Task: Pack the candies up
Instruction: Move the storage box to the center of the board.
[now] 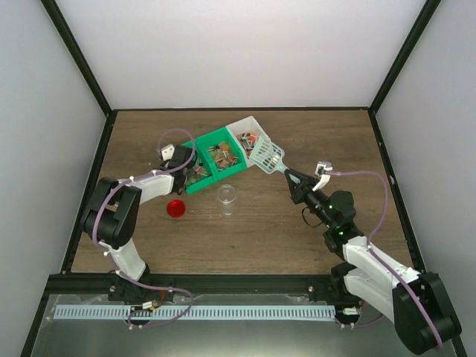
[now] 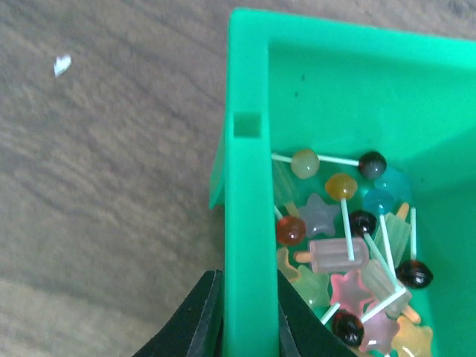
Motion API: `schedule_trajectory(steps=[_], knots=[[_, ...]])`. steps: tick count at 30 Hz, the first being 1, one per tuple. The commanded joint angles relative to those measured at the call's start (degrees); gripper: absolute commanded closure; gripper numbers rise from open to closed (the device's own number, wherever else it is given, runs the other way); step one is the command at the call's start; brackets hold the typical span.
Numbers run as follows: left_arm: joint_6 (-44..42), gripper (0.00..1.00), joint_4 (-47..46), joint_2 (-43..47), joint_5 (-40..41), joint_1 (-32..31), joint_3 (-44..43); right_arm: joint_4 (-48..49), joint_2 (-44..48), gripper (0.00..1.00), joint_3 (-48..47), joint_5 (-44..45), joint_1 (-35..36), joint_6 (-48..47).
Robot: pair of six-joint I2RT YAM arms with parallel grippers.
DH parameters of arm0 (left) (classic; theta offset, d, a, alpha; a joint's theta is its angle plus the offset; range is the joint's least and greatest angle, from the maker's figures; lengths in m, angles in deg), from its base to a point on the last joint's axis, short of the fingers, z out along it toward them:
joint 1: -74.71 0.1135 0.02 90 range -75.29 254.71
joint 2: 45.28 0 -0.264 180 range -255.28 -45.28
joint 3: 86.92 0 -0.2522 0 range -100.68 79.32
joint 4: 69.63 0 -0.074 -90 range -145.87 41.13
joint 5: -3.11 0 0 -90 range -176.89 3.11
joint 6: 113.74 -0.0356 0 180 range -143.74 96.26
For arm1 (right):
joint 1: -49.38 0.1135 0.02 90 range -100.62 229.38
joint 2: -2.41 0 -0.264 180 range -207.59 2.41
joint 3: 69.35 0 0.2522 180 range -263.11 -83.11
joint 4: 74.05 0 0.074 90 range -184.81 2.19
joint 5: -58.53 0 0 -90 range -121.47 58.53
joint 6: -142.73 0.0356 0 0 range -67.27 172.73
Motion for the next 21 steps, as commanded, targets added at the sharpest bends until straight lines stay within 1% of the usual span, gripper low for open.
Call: schedule_trajectory(steps=[1,3,7,12,13,15,18,20,21], knots=[[6.42,0.85,2.74,3.3,-0.73,-2.66,4.14,2.96,-0.85,0.99,0.16,-1.33,-0.4,0.9],[10.06,0.83,0.98,5.42,1.74,-5.1,6.63,3.76,-1.57,0.99,0.16,-1.76,-0.41,1.46],[15.28,0.81,-4.71,8.03,0.51,-7.56,11.4,5.96,-3.54,0.99,-0.16,-3.56,-0.36,2.69],[17.13,0.79,-6.45,9.75,-0.44,-9.22,13.76,8.72,-6.45,0.99,0.02,-5.08,-0.42,3.69],[16.84,0.78,-6.78,10.36,-0.71,-9.56,14.16,9.17,-7.15,0.99,0.06,-5.12,-0.43,3.78],[16.01,0.73,-6.16,11.19,-0.17,-9.89,14.57,10.1,-8.41,0.99,0.03,-5.11,-0.35,3.99],[13.52,0.62,-2.99,13.11,2.23,-9.9,14.59,11.15,-9.71,0.99,-0.27,-5.94,-0.34,4.28],[11.61,0.56,-2.25,16.07,3.51,-9.96,15.61,11.51,-10.06,0.99,-0.41,-5.99,-0.31,4.53],[10.95,0.5,-2.1,18.86,4.09,-9.96,16.41,11.49,-10.11,0.99,-0.61,-5.85,-0.41,4.47]])
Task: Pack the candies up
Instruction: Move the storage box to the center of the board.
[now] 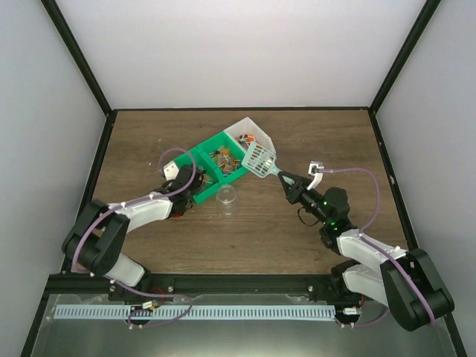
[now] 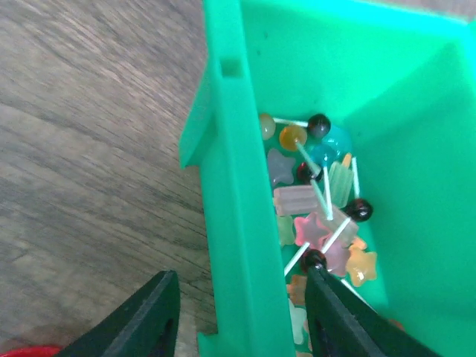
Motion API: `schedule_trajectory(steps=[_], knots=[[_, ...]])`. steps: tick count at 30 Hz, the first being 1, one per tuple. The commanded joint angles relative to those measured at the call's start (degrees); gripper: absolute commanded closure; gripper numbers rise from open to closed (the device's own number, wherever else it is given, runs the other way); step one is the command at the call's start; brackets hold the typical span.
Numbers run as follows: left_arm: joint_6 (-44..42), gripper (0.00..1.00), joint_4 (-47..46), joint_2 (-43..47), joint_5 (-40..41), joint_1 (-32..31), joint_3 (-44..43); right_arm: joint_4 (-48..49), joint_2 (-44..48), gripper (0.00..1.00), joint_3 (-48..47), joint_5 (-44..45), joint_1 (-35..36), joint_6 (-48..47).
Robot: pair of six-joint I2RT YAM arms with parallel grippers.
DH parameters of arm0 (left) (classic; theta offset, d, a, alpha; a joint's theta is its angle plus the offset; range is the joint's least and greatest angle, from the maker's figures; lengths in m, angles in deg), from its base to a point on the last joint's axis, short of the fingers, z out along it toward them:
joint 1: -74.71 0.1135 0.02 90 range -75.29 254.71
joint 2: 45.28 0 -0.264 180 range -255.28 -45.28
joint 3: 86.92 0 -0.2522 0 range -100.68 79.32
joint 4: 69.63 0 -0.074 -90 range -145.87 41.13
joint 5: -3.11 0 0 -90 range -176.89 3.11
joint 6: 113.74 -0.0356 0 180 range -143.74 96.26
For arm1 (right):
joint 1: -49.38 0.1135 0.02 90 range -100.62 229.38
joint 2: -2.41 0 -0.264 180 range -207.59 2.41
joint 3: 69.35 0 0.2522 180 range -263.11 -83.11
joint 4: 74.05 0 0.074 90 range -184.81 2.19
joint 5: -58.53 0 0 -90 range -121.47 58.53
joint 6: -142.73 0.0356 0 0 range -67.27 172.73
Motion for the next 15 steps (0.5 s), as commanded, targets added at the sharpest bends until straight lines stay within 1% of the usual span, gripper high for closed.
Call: schedule_trajectory(steps=[1,5,7,8,11,15], knots=[[-3.84,0.47,1.72,8.68,3.71,-0.15,2.48,3.38,-0.44,0.99,-1.02,-0.69,-0.4,0.47],[-10.76,0.31,3.08,17.74,4.89,-0.31,2.68,3.01,-0.76,0.99,-2.12,-0.27,-0.37,0.47],[-17.47,0.2,0.62,21.4,3.16,0.0,2.24,2.78,-1.21,0.99,-3.07,-0.12,-0.37,0.43],[-20.66,0.15,0.1,22.18,1.56,0.84,0.29,2.73,-1.51,0.99,-3.56,-0.04,-0.42,0.41],[-31.65,0.01,3.26,19.69,-5.39,3.4,-8.78,2.32,-2.12,0.99,-5.13,-0.34,-0.32,0.6],[-46.64,0.0,10.09,7.57,-14.21,6.72,-25.49,0.31,-2.34,0.99,-7.56,-0.66,-0.35,0.11]])
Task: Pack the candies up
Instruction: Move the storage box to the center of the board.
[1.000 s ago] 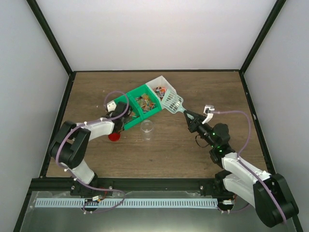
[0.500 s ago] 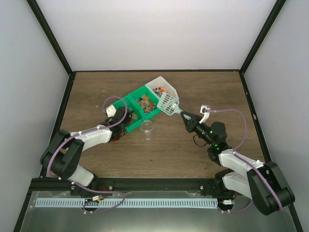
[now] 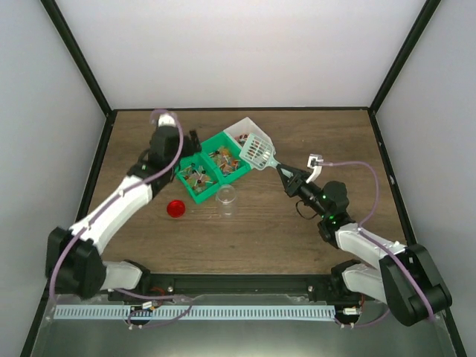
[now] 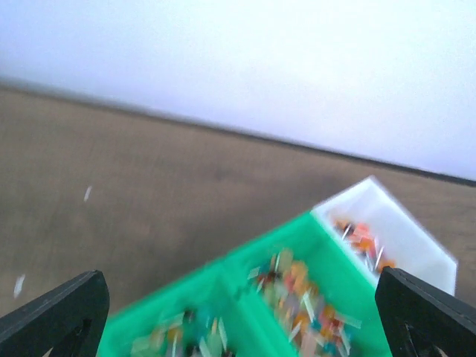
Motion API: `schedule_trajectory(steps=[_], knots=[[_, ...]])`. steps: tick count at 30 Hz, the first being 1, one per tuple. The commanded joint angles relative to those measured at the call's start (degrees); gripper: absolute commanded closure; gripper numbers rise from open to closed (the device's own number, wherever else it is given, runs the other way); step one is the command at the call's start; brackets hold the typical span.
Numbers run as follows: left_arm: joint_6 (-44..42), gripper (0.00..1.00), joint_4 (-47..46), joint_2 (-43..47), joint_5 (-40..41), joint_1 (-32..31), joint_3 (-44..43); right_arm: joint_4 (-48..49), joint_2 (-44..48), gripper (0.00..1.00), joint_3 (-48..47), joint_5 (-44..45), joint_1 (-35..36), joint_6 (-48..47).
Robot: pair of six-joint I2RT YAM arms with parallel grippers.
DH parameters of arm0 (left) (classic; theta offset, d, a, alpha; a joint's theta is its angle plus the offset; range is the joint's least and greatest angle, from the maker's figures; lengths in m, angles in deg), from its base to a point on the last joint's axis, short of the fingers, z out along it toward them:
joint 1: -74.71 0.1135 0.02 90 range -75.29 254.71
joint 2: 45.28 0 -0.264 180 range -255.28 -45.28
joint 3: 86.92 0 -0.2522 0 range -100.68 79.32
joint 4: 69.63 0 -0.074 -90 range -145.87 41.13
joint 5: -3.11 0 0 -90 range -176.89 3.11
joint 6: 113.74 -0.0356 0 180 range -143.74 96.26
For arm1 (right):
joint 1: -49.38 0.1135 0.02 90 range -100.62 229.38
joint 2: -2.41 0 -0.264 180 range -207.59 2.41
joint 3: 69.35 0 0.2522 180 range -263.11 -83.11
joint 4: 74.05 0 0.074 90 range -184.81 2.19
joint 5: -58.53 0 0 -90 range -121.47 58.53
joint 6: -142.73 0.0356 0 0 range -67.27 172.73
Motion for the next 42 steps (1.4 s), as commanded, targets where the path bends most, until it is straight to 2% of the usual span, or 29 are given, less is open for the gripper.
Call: schedule_trajectory(steps=[1,4,8,13,19,29,31,33,38,42], knots=[[-21.94,0.0,6.41,-11.67,-10.72,2.43,-16.28,-0.68,0.03,0.99,-4.58,-0.55,-0.39,-0.67],[-31.37,0.01,9.55,-19.57,-18.22,4.14,-26.12,-2.47,0.84,0.99,-5.79,-0.71,-0.41,-1.17],[-37.56,0.0,20.08,-30.49,-33.22,8.32,-40.69,-6.57,2.66,0.99,-7.52,0.27,-0.41,-3.35],[-45.71,0.03,29.44,-41.87,-34.96,8.83,-51.92,-7.91,3.67,0.99,-7.31,3.74,-0.41,-5.2],[-50.32,0.15,32.6,-50.18,-39.24,10.48,-55.78,-8.36,3.17,0.99,-7.57,4.96,-0.4,-6.07],[-48.29,0.3,34.02,-55.46,-32.04,10.4,-60.36,-8.71,3.36,0.99,-6.42,7.24,-0.42,-7.4],[-48.54,0.34,34.82,-56.49,-32.04,10.4,-60.64,-8.35,2.84,0.99,-6.42,7.25,-0.37,-7.43],[-48.44,0.44,35.23,-57.58,-32.89,10.41,-60.93,-7.98,2.18,0.99,-6.36,7.11,-0.4,-7.36],[-47.3,0.46,35.34,-59.15,-32.48,9.78,-61.04,-6.93,1.0,0.99,-6.52,5.98,-0.38,-6.91],[-46.65,0.55,35.16,-60.42,-31.34,9.44,-61.23,-7.03,0.67,0.99,-6.34,6.5,-0.4,-7.14]])
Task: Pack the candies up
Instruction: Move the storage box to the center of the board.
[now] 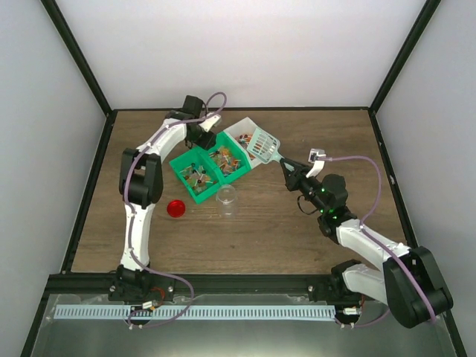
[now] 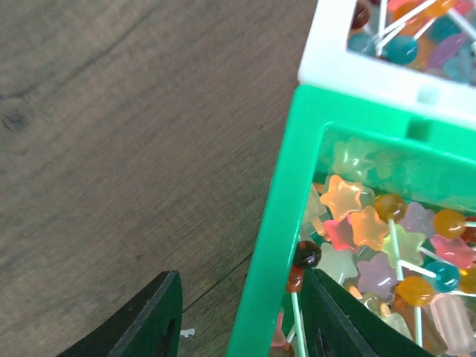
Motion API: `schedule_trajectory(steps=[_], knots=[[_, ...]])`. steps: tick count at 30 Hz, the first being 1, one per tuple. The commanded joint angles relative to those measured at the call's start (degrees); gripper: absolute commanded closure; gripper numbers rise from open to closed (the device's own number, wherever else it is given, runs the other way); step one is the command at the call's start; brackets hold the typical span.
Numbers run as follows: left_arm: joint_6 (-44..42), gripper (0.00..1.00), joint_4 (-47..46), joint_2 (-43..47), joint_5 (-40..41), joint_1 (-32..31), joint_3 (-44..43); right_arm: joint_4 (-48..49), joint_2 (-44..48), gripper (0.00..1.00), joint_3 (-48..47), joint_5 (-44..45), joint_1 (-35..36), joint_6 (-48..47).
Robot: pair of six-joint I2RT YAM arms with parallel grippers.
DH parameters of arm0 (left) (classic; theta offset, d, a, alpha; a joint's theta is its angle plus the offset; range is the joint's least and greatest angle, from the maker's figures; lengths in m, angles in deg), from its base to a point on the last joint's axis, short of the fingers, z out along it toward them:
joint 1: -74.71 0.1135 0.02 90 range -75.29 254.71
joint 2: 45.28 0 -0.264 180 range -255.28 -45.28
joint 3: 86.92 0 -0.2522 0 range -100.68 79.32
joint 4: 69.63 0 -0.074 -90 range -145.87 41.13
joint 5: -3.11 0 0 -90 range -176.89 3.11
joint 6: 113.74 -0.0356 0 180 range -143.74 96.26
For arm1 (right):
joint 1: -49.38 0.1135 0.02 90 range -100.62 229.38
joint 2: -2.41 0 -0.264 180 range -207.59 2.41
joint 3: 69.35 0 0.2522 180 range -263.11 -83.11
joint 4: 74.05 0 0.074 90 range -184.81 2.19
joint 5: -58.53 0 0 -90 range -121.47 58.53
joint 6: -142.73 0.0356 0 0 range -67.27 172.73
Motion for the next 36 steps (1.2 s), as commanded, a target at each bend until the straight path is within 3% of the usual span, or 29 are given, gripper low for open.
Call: schedule_trajectory(steps=[1,11,30,32,36], knots=[[0.56,0.56,1.02,-2.02,0.8,-0.49,-1.5,2.1,-0.36,0.99,-1.24,0.45,-0.3,-0.74],[2.75,0.66,-1.89,0.25,-1.3,-2.15,3.53,2.7,-1.57,0.99,-1.13,-1.42,-0.4,0.54],[4.52,0.66,-7.96,5.96,-3.22,-4.79,13.53,0.49,-1.75,0.99,-0.48,-0.07,-0.4,2.67],[4.73,0.65,-9.35,6.8,-2.71,-5.13,15.09,-2.54,-2.59,0.99,-2.24,1.37,-0.43,4.21],[5.07,0.53,-9.57,6.81,-0.8,-5.23,15.48,-11.87,-5.07,0.99,-7.37,7.09,-0.43,7.92]])
